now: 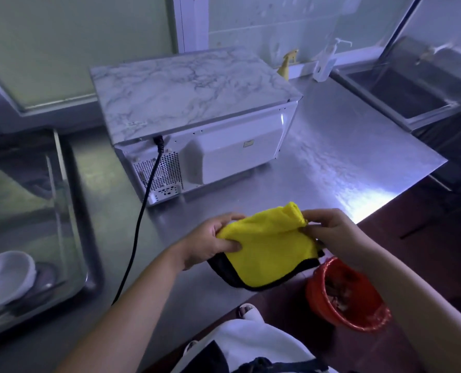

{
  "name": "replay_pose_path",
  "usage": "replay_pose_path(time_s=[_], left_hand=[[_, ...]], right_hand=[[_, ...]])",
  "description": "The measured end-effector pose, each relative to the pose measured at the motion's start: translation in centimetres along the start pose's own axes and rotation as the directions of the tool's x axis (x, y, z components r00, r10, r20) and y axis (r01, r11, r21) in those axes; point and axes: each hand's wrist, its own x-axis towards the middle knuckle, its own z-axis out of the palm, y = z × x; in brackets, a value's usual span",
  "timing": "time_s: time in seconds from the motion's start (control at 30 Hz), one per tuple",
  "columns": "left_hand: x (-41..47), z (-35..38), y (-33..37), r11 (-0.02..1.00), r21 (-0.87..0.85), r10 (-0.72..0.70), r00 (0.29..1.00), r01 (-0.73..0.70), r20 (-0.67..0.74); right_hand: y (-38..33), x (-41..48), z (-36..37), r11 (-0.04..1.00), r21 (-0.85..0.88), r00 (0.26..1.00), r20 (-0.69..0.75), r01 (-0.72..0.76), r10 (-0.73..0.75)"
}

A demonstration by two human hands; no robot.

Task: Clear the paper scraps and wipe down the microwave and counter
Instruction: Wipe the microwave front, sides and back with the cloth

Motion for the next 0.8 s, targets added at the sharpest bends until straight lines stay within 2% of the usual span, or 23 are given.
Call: replay_pose_path(time_s=[0.07, 0.2, 0.23, 0.3, 0.33, 0.4, 0.47, 0.5, 0.57, 0.63, 0.67, 0.8], left_hand=[[-0.1, 0.1, 0.7, 0.999, 0.041, -0.038, 0.997, 0.035, 0.074], [0.9, 0.8, 3.2, 0.955, 0.296, 0.017, 1.000, -0.023, 0.024], [1.5, 1.3, 4.2, 0.918, 0.393, 0.039, 0.999, -0.048, 0.030], [3.1, 2.5, 5.6, 0.839, 0.541, 0.046, 0.998, -0.055, 0.031], [4.0, 2.9, 5.8, 0.851, 0.525, 0.041, 0.999, -0.036, 0.002], [5.4, 3.9, 6.4, 0.933, 0.360, 0.038, 0.990, 0.013, -0.134], [6.7, 4.6, 6.2, 0.987, 0.160, 0.036, 0.959, 0.009, -0.280], [7.3, 5.1, 6.0, 0.998, 0.064, 0.030, 0.945, -0.009, -0.325], [8.9, 6.1, 5.6, 0.999, -0.044, -0.005, 0.926, -0.013, -0.377], [10.6, 6.9, 5.1, 0.997, -0.079, -0.054, 0.911, 0.024, -0.409], [11.3, 7.3, 4.9, 0.996, -0.086, -0.071, 0.903, 0.038, -0.424], [13.3, 8.2, 4.4, 0.987, -0.153, -0.114, 0.883, 0.049, -0.455]], right_hand=[[-0.8, 0.8, 0.2, 0.990, -0.034, 0.989, -0.052, 0.138, -0.140], [-3.9, 2.5, 0.1, 0.927, -0.132, 0.924, 0.214, 0.350, -0.318], [-4.5, 3.0, 0.0, 0.914, -0.118, 0.898, 0.271, 0.389, -0.347], [-5.1, 4.3, -0.9, 0.912, 0.093, 0.861, 0.304, 0.400, -0.408], [-5.1, 5.0, -1.7, 0.900, 0.251, 0.864, 0.276, 0.358, -0.421], [-4.2, 7.0, -3.6, 0.814, 0.531, 0.918, 0.156, 0.235, -0.366], [-1.8, 9.0, -4.7, 0.687, 0.718, 0.970, 0.066, 0.116, -0.233], [-0.2, 9.8, -4.7, 0.646, 0.763, 0.982, 0.101, 0.027, -0.160], [3.2, 10.5, -3.5, 0.636, 0.746, 0.942, 0.324, -0.198, -0.087], [6.0, 10.7, -2.0, 0.660, 0.687, 0.837, 0.523, -0.304, -0.159], [6.8, 10.8, -1.2, 0.652, 0.691, 0.809, 0.554, -0.313, -0.198], [7.1, 12.0, -0.5, 0.528, 0.750, 0.855, 0.512, -0.398, -0.083]])
